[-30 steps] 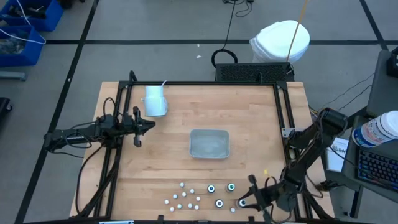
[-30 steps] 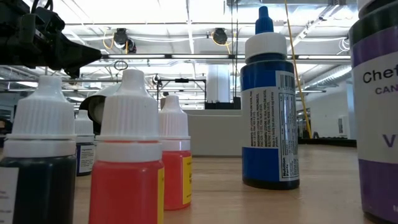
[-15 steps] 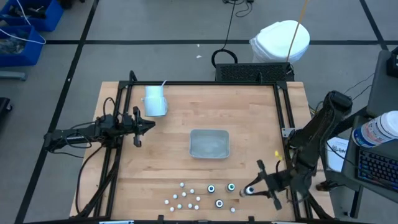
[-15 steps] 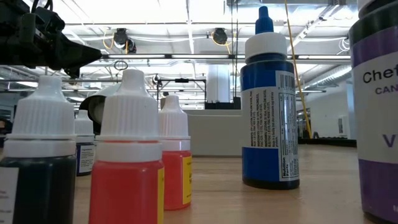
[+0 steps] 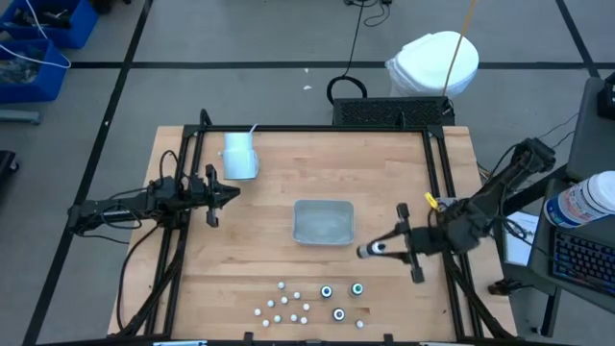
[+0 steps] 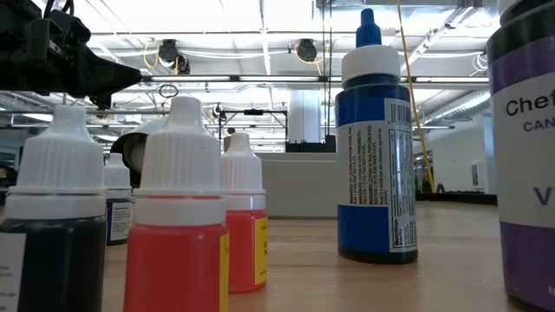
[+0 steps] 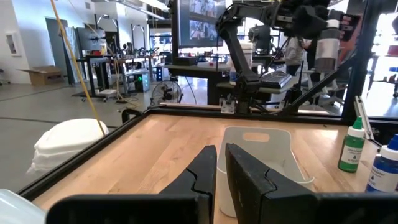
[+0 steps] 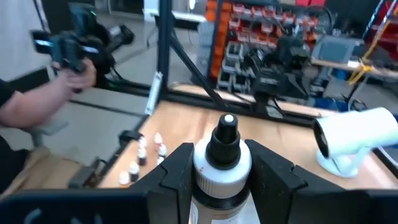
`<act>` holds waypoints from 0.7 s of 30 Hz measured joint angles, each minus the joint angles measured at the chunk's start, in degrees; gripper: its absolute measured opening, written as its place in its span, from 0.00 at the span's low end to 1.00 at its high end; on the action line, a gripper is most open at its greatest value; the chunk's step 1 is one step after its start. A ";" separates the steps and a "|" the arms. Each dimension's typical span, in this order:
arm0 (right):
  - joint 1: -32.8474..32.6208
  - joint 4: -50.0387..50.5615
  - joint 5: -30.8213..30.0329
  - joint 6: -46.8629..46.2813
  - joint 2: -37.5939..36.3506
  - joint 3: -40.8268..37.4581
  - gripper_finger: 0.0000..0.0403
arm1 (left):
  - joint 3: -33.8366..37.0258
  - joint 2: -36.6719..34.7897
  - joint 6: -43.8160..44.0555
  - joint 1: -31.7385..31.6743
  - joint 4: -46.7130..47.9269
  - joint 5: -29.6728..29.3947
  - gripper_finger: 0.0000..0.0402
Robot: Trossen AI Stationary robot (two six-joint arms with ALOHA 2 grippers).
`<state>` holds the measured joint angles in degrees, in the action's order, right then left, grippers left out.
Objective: Pick & Place food coloring
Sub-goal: Put the large black food coloring bottle into the white container
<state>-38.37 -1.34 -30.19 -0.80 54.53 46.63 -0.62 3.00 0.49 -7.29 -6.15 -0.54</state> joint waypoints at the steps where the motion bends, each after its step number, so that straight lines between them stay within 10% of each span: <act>1: 1.52 1.62 0.79 -0.78 0.90 1.40 0.28 | 0.00 -0.02 0.00 0.00 0.00 0.00 0.10; 21: 21.42 5.88 15.56 3.33 21.26 22.59 0.28 | 0.00 -0.01 -0.06 -0.02 0.39 0.00 0.10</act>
<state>-16.94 4.54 -14.63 2.53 75.79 69.22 -0.62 2.99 0.43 -7.31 -5.76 -0.54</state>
